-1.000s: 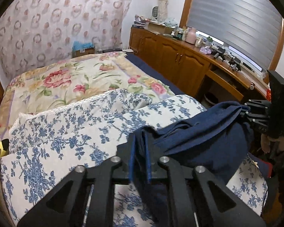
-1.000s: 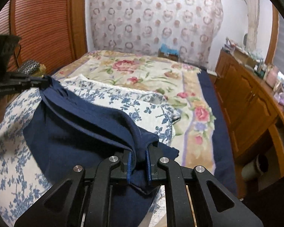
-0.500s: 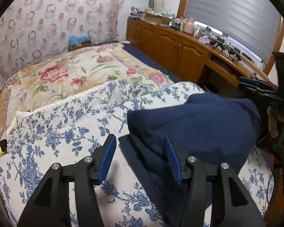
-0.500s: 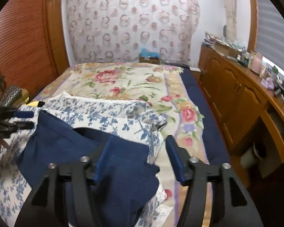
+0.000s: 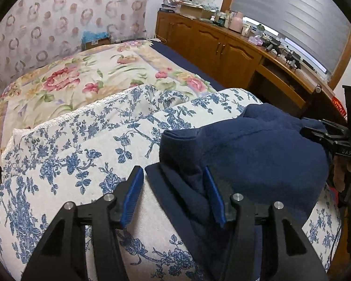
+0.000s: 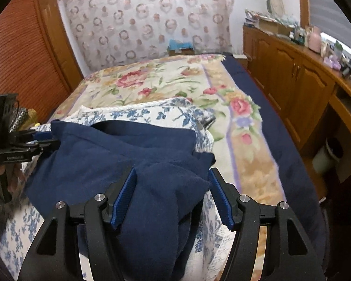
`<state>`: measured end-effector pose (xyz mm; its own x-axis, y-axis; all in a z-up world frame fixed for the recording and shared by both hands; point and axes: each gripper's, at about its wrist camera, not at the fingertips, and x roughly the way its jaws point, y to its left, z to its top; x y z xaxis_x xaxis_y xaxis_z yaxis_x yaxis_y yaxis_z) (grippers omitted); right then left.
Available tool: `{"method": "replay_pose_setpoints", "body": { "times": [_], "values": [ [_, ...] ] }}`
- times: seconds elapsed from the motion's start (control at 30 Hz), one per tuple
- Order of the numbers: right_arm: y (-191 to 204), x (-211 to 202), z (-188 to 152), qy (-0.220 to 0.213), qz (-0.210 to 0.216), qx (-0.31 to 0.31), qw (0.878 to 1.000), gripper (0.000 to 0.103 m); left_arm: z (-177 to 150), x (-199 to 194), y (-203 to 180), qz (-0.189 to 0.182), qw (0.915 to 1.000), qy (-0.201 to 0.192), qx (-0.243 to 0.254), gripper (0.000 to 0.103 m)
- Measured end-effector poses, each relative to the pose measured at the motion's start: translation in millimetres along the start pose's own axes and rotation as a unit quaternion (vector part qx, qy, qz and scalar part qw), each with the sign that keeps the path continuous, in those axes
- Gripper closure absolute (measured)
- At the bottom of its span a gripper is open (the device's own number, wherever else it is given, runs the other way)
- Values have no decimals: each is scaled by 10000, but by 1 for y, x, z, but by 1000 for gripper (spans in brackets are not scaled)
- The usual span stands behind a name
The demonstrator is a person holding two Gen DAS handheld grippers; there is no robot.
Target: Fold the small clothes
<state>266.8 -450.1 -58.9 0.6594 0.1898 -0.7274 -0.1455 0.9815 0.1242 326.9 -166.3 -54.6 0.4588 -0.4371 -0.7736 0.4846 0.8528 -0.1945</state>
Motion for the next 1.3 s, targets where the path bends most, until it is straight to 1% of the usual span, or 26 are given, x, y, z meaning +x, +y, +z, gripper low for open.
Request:
{"method": "replay_pose_setpoints", "body": {
  "times": [0.13,0.37,0.43,0.5,0.57,0.63,0.67,0.73,0.77,0.8,0.87,0.97,1.03,1.17,1.27,1.3],
  "values": [
    [-6,10,-3,172,80,192,9996,30,-2,6,4,-117,9998,81,-124,50],
    [-3,20,-6,301,451,359,9979,29,-4,5,6,-141,9997,18,-197,50],
    [3,20,-5,288,440,274,9982,30,-3,5,7,-167,9996,13,-212,50],
    [7,20,-4,282,523,221,9980,43,-3,5,7,-221,9995,-1,-238,52],
    [12,22,-4,318,540,128,9979,47,-2,5,6,-275,9993,-24,-255,54],
    [13,23,-4,322,566,114,9978,50,-2,7,5,-357,9990,-45,-258,61],
    [14,23,-5,323,645,96,9973,57,-2,7,4,-377,9990,-57,-251,63],
    [17,24,-4,320,669,23,9972,62,-2,6,4,-519,9983,-85,-257,82],
    [19,22,-4,295,737,-51,9968,70,-2,4,4,-563,9980,-103,-257,85],
    [21,20,-3,257,763,-107,9967,76,-2,-1,1,-577,9980,-159,-218,86],
    [25,13,-2,162,730,-234,9969,81,-1,-12,-2,-572,9977,-331,-169,87],
    [33,-5,3,-93,772,-366,9963,83,1,-44,-10,-723,9946,-727,-126,88],
    [40,-16,9,-246,772,-465,9956,84,1,-62,-15,-724,9929,-946,-55,88],
    [60,-32,25,-467,801,-698,9932,84,1,-103,-17,-520,9894,-1357,75,88],
    [79,-41,40,-638,905,-879,9900,84,-2,-136,-8,-326,9859,-1640,75,88],
    [85,-42,45,-672,941,-939,9888,84,-4,-149,-3,-207,9844,-1744,79,88]
  ]
}}
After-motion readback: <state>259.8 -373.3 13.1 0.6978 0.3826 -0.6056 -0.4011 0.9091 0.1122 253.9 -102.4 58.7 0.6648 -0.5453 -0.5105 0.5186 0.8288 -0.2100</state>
